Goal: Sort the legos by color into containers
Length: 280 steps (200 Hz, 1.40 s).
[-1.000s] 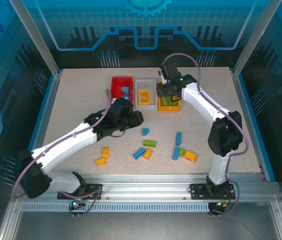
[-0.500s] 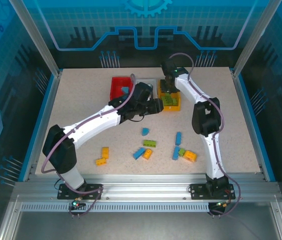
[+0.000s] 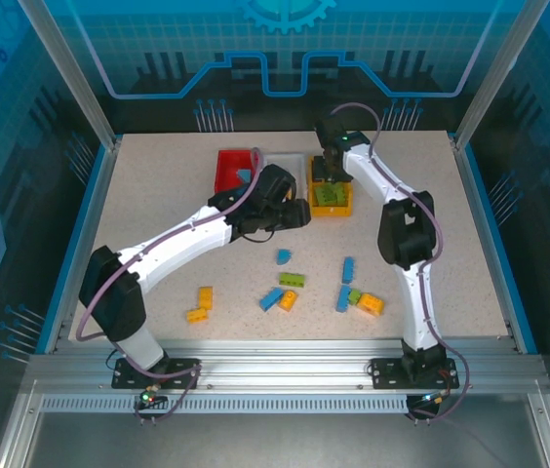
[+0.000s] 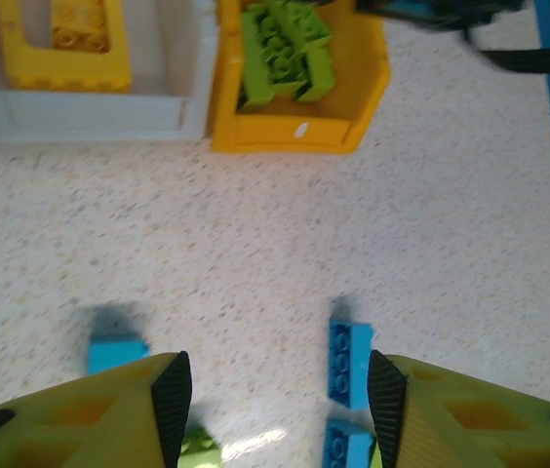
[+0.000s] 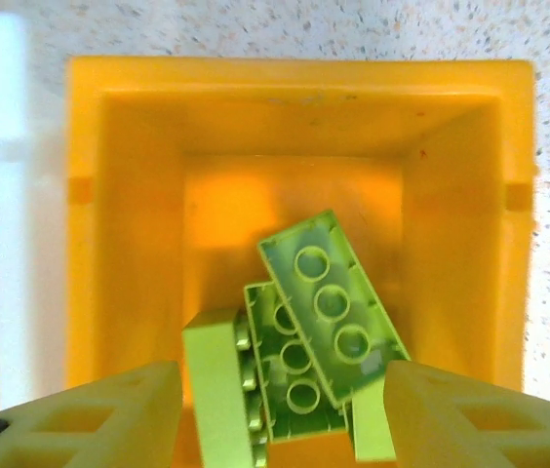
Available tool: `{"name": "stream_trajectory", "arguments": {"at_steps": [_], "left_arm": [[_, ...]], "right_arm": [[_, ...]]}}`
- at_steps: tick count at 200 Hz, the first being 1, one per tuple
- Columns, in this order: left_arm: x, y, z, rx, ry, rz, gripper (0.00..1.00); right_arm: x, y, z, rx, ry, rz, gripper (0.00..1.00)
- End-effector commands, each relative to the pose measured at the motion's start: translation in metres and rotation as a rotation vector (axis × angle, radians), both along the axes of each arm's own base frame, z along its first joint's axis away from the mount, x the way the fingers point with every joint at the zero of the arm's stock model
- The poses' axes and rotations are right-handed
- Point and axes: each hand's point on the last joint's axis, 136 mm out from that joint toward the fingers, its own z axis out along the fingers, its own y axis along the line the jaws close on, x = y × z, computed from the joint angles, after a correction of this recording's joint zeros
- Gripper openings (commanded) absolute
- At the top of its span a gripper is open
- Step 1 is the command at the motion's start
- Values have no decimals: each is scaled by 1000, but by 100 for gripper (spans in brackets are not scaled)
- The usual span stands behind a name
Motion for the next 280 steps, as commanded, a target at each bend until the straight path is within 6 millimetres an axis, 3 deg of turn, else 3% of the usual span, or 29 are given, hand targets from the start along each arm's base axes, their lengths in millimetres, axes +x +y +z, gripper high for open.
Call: {"name": "stream_trajectory", "arguments": {"at_steps": [1,23,49,85,113,122,125,136,170,187,210,227,251,280], "left_arm": [[-24,27,-16,82,60,16,57],[-36,31,-41,120,131,-21,64],[-39,22,-71,121,233,-88,64],[-29,21,-104,201,294,-136,69],[-22,16,-124,222,318,-185,72],[-22,15,-130,232,333,-195,72],[-22,14,-133,234,336,-198,72],[-21,13,-140,244,349,-199,71],[-17,13,-156,265,361,-199,64],[-14,15,-159,285,356,-192,57],[-11,16,-159,289,332,-184,41],[-8,18,-155,291,309,-172,29],[-1,30,-136,323,252,-136,29],[29,64,-95,290,193,-58,29]], "right_arm": [[-15,12,83,20,-184,40,58],[-50,15,117,48,-271,58,59],[-117,33,134,195,-359,183,67],[-213,50,125,422,-362,343,78],[-256,41,113,479,-329,328,81],[-262,38,115,497,-328,320,81],[-266,36,105,491,-310,314,81],[-270,33,100,490,-297,299,81],[-269,35,97,491,-283,298,80],[-267,38,96,488,-278,298,79],[-265,41,96,485,-273,302,79],[-265,42,94,486,-268,305,78],[-268,50,96,504,-273,352,77],[-270,75,120,593,-363,485,76]]}}
